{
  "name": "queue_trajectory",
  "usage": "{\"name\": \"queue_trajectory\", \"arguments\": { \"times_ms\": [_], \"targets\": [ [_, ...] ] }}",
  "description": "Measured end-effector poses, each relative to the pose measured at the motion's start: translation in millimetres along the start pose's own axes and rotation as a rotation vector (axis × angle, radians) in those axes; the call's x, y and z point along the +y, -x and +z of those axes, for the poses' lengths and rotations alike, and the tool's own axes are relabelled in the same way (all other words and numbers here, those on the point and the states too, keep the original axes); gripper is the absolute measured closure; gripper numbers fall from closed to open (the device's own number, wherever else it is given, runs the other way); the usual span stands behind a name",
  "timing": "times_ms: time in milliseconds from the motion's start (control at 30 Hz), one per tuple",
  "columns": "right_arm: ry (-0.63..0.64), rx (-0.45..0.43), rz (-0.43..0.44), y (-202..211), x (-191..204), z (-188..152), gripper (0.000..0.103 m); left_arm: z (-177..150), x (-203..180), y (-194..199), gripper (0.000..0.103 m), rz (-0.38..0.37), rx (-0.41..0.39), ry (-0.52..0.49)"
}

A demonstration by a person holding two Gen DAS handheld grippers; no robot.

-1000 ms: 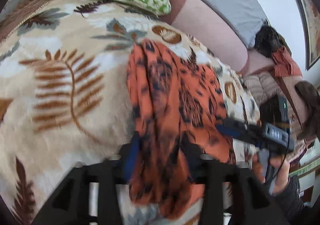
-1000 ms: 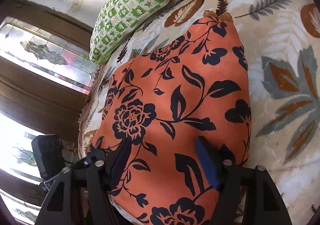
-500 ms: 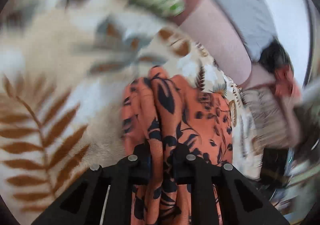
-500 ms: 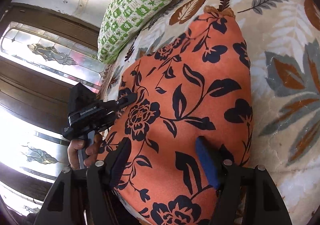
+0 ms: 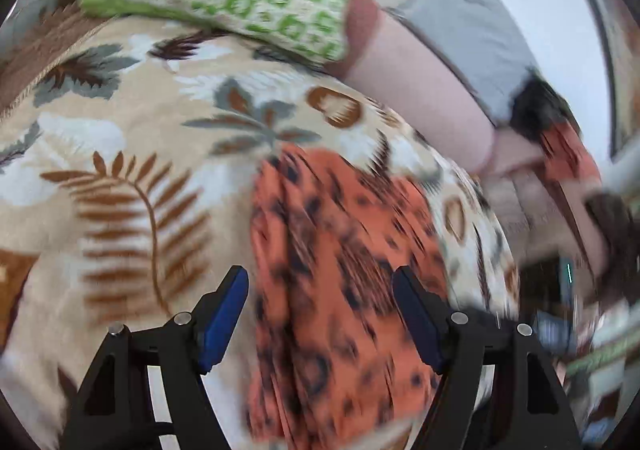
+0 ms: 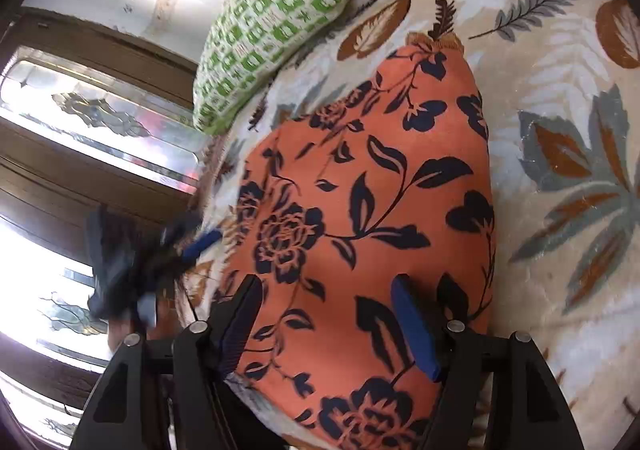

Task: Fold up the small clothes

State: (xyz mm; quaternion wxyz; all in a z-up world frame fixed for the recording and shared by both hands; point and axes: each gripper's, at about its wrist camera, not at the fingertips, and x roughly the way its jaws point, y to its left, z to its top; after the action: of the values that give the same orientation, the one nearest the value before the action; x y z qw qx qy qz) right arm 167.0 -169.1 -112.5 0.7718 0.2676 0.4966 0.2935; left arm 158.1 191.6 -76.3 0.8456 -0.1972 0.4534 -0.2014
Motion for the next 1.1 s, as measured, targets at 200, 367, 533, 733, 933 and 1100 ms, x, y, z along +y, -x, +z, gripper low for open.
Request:
{"name": "queue_trajectory", "arguments": {
  "times_ms": [200, 367, 533, 733, 933, 1100],
  "targets": [
    [-0.039, 0.046, 0.006, -15, -6, -1, 0.032, -46, 20, -31, 0.065, 0.204, 0.142, 0.011],
    [-0.025, -0.008, 0.030, 14, 8, -2, 0.032, -37, -6, 9, 0.044, 0.161, 0.039, -0.035],
    [-0.106, 0.023, 0.016, 5, -18, -9, 0.018, -27, -20, 12, 0.024, 0.197, 0.000, -0.066],
    [-0.053, -0.058, 0.108, 30, 9, -1, 0.019, -29, -33, 9, 0.024, 0.264, -0.016, -0.098],
    [-0.163, -0.004, 0.038, 2, -18, -4, 0.019, -28, -35, 4, 0.024, 0.367, -0.021, -0.101],
    [-0.046, -0.068, 0.018, 22, 19, 20, 0.018, -24, -33, 3, 0.024, 0.427, -0.035, -0.108]
  ]
}}
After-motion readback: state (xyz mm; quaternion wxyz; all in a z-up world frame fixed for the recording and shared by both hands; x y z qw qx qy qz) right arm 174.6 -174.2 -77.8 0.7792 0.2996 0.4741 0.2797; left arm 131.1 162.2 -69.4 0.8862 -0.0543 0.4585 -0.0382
